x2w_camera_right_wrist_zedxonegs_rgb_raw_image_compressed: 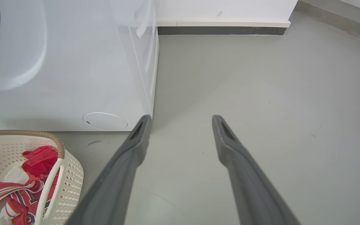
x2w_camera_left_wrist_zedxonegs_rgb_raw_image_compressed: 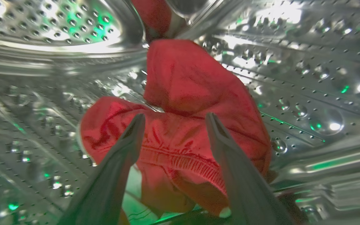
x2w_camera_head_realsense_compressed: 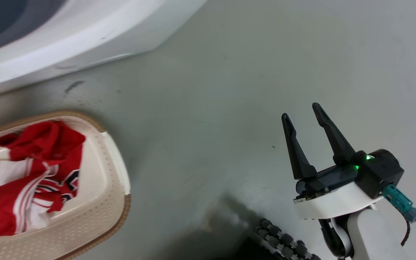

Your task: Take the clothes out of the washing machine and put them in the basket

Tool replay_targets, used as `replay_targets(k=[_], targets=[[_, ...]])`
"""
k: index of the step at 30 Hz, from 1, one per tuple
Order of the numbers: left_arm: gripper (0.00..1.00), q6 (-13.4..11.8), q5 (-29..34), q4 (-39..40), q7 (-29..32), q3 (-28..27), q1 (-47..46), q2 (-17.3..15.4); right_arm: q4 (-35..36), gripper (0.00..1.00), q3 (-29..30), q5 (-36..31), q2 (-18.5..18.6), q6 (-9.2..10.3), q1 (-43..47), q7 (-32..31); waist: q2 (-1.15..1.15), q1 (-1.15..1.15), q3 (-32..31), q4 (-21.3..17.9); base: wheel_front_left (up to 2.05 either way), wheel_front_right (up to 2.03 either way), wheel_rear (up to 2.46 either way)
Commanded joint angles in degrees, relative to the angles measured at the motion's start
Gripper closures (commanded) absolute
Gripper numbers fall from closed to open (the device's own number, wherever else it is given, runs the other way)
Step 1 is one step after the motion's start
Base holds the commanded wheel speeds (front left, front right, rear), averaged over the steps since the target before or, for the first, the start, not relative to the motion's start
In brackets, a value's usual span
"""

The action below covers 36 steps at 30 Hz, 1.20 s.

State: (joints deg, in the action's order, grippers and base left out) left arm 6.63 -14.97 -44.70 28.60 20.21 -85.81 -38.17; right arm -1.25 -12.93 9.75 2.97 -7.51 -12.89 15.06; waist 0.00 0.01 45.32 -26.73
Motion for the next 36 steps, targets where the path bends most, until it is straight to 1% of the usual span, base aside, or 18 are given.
replay_targets(k=[1,3,7,13,16,24,25,26,30,36], targets=[[0.0,0.23,0.29,-0.4,0.65,0.31,-1.08,-0.09,0.4,0.0,-0.2,0.4,-0.17,0.04,-0.35,0.17,0.0,-0.01,1.97,-2.04,0.0,0.0,0.0],[0.0,0.09,1.05,-1.98,2.18,0.9,-3.43,-0.43,0.54,0.0,-0.45,0.58,-0.17,0.04,-0.33,0.17,0.0,-0.01,2.45,-2.51,0.0,0.0,0.0],[0.0,-0.32,1.79,-5.37,4.62,1.99,-5.99,0.28,0.88,0.0,-0.75,0.72,-0.18,0.04,0.76,0.17,0.0,-0.01,3.05,-2.54,0.0,0.0,0.0],[0.0,-0.81,2.09,-10.22,7.07,3.18,-6.32,0.61,1.69,0.0,-1.24,0.62,-0.17,0.04,1.48,0.18,0.0,-0.01,3.26,-2.53,0.0,0.0,0.0],[0.0,-0.31,2.92,-11.94,9.04,4.76,-6.35,0.54,2.44,0.0,-0.76,0.82,-0.17,0.04,1.84,0.17,0.0,-0.01,3.81,-2.29,0.0,0.0,0.0],[0.0,-0.25,2.48,-14.47,9.34,5.73,-6.53,1.22,3.45,0.0,-0.92,0.97,-0.17,0.04,2.27,0.17,0.0,-0.01,4.52,-2.03,0.0,0.0,0.0],[0.79,-0.16,2.25,-14.67,9.36,5.81,-6.63,1.29,3.59,0.0,-0.93,0.97,-0.17,0.04,2.36,0.17,0.0,-0.01,4.58,-1.99,0.0,0.0,0.0],[1.0,-0.15,1.96,-14.93,9.46,5.78,-6.75,1.45,3.69,0.0,-0.98,0.93,-0.17,0.04,2.46,0.17,0.0,-0.01,4.63,-1.95,0.0,0.0,0.0],[1.0,0.09,0.91,-15.59,8.79,5.64,-7.22,1.74,3.88,0.0,-1.1,0.81,-0.17,0.04,2.24,0.17,0.0,-0.01,4.86,-1.83,0.0,0.0,0.0],[1.0,0.29,0.66,-15.85,5.89,6.27,-8.46,0.72,3.53,0.0,-1.27,1.07,-0.17,0.04,0.86,0.17,0.0,-0.01,4.71,-1.89,0.0,0.0,0.0]])
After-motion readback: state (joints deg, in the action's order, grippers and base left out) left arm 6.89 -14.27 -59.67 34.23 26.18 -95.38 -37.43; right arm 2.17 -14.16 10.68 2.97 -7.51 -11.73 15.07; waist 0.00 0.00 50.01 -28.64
